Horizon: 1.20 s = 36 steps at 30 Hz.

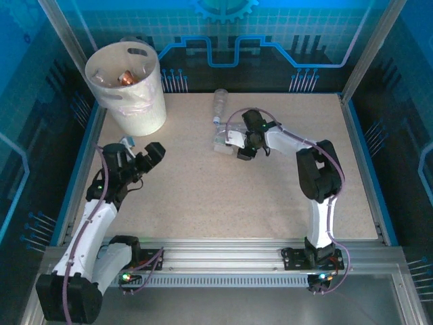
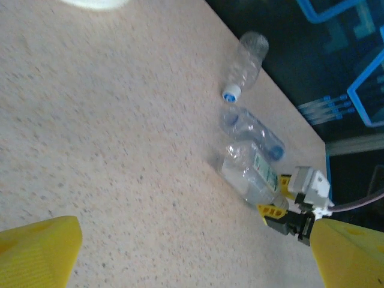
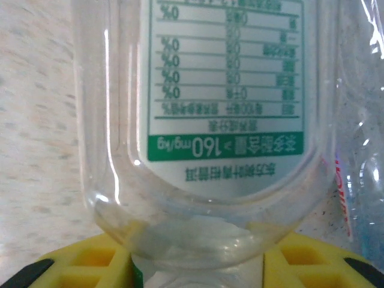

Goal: Put the plastic bottles in the bin

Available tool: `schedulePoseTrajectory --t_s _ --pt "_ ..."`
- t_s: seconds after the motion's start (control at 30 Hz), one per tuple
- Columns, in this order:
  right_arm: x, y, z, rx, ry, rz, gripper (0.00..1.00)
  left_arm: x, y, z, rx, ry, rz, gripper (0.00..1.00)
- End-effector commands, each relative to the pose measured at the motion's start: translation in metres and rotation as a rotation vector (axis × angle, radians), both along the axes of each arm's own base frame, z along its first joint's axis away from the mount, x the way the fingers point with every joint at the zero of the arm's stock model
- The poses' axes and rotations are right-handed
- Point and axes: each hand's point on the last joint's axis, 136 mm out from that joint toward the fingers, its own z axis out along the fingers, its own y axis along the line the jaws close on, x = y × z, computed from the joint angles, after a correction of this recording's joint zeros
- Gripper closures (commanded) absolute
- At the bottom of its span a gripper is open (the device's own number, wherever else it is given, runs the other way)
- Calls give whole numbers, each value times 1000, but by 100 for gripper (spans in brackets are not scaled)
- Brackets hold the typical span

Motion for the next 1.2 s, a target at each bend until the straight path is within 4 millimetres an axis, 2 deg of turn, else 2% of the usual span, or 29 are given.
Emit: schedulePoseTrajectory --t_s 0.0,0.17,0.27,0.4,0.5,0.6,0.67,0.7,0.83,1.03,1.17 --pt "-20 16 38 150 15 -100 66 3 -26 8 -38 -63 -91 1" --pt "-45 19 75 324 72 -268 69 10 -51 8 -139 -65 -152 1" --pt "-65 22 96 465 168 -400 68 16 -74 13 -199 -94 -264 1" --pt "-93 30 112 692 335 -556 70 18 -109 25 -190 -160 -410 1" --pt "-112 44 119 868 508 -634 72 17 -135 37 -204 -208 -535 1" --pt "-132 57 133 960 600 -603 69 20 -152 41 -249 -205 -600 1" --pt "-137 65 149 1020 626 -573 70 21 -163 44 -282 -211 -648 1" --pt "-143 68 147 1036 660 -569 70 21 -171 45 -298 -216 -677 1" --pt "-156 85 161 1061 738 -520 69 19 -193 54 -354 -259 -758 1" --pt "-168 97 171 1083 799 -478 68 22 -202 74 -418 -355 -800 1" --pt "-173 99 174 1082 818 -456 68 27 -205 76 -419 -362 -806 12"
